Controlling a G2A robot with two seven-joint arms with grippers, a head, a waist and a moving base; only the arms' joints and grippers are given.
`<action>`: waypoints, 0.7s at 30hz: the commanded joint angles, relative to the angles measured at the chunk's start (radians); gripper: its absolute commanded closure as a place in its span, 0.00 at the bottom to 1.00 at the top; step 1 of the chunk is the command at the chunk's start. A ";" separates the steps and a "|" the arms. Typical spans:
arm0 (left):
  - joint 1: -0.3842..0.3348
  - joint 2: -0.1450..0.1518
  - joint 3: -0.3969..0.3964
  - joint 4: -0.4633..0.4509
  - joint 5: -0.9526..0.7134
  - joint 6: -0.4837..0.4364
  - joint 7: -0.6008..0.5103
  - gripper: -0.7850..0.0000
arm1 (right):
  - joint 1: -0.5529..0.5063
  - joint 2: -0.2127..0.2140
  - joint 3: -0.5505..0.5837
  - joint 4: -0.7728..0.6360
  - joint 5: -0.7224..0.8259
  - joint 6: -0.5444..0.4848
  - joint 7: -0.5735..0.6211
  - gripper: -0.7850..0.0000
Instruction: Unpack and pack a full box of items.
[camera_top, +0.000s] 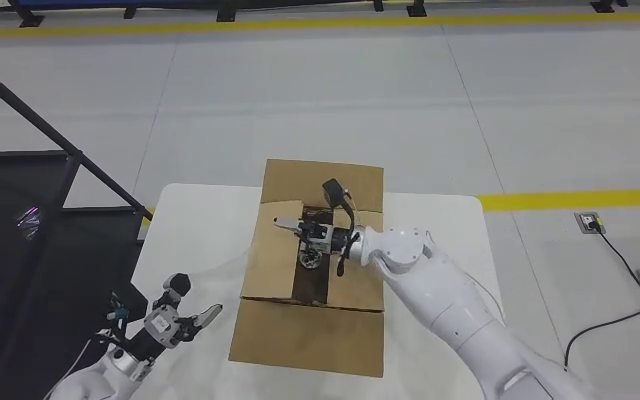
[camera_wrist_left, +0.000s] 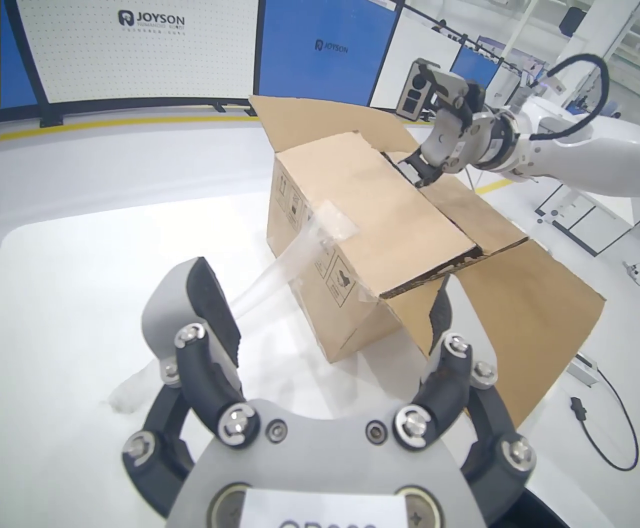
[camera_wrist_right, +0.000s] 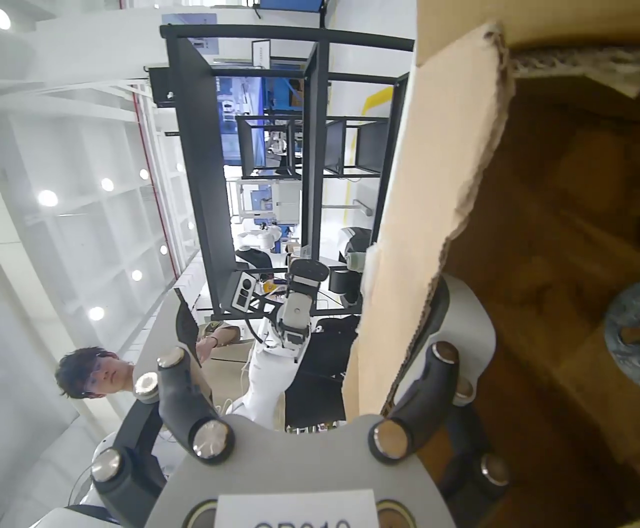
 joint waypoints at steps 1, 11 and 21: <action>-0.001 0.000 0.014 -0.023 0.014 0.005 -0.012 0.00 | 0.001 -0.006 0.006 -0.015 0.014 -0.019 0.011 0.00; -0.044 -0.006 0.112 -0.092 0.100 0.117 -0.081 0.00 | -0.032 -0.033 0.002 -0.140 -0.015 -0.095 -0.056 0.00; -0.076 -0.019 0.130 -0.104 -0.014 0.297 -0.075 0.00 | -0.043 -0.073 -0.033 -0.144 -0.043 -0.191 -0.038 0.00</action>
